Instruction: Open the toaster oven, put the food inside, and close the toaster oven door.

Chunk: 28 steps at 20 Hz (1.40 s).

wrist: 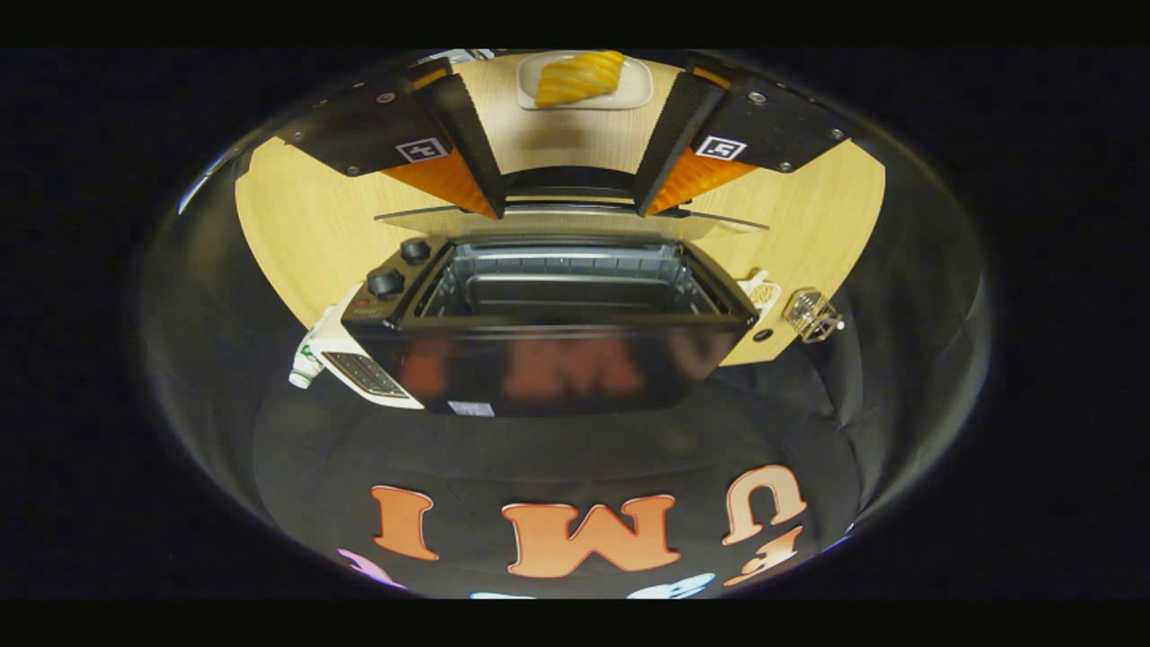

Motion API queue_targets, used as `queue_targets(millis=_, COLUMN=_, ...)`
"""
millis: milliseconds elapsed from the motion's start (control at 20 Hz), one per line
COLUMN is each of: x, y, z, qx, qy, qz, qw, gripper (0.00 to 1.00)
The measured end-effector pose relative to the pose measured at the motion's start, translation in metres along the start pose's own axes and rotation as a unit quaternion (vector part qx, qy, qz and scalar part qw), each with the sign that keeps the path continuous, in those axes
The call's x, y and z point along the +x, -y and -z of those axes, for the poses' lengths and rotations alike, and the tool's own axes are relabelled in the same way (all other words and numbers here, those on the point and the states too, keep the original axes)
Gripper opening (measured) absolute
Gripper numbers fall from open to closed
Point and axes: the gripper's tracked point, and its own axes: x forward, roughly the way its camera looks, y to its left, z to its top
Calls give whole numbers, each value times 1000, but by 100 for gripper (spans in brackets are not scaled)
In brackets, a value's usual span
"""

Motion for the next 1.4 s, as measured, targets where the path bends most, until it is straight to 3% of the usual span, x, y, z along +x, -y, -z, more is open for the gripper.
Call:
queue_targets(millis=300, x=10, y=0, z=63, qx=-1, qy=-71, qz=-8, qw=997, gripper=83)
queue_targets(millis=500, x=27, y=-1, z=99, qx=34, qy=-128, qz=-16, qw=991, gripper=83)
queue_targets(millis=1100, x=52, y=9, z=116, qx=17, qy=-155, qz=8, qw=988, gripper=82)
queue_targets(millis=1300, x=46, y=9, z=114, qx=40, qy=-153, qz=8, qw=987, gripper=82)
queue_targets(millis=1400, x=37, y=10, z=116, qx=58, qy=-155, qz=9, qw=986, gripper=87)
